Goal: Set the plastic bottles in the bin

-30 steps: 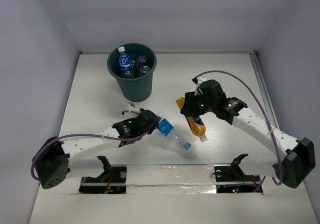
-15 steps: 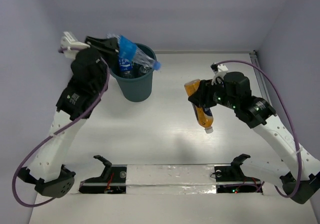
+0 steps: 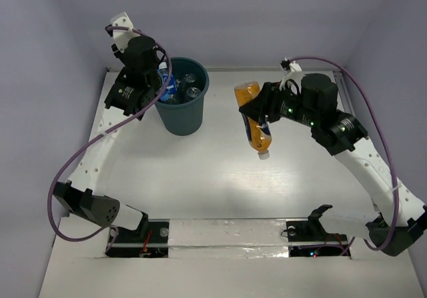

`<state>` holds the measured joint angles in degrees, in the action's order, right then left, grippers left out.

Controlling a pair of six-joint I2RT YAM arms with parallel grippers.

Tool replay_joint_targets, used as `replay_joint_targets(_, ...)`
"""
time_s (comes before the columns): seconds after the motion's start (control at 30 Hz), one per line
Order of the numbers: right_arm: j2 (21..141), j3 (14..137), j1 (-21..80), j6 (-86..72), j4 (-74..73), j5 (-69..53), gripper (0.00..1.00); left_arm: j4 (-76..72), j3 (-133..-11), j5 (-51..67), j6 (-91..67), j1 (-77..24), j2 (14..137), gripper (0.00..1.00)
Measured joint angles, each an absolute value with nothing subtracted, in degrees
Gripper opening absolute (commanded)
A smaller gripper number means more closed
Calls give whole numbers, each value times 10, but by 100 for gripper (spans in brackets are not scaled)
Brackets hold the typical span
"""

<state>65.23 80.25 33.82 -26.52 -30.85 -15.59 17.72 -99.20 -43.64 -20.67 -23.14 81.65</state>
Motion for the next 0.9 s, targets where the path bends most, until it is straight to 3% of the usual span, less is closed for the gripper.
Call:
replay_joint_targets(0.2, 734, 864, 338, -315, -208, -158, 55, 106, -887, -431, -143, -231, 798, 39)
replay_joint_targets(0.3, 801, 917, 338, -350, -146, -152, 55, 82, -849, -415, -133, -232, 792, 60)
replay_joint_targets(0.33, 826, 937, 338, -361, -126, -148, 55, 78, -842, -410, -133, -232, 791, 73)
replay_joint_targets(0.47, 927, 1014, 338, -413, -49, -124, 55, 70, -835, -395, -130, -236, 786, 99)
replay_joint_targets(0.9, 1244, 1314, 341, -482, 21, -72, 59, 168, -896, -318, -199, -237, 699, 99)
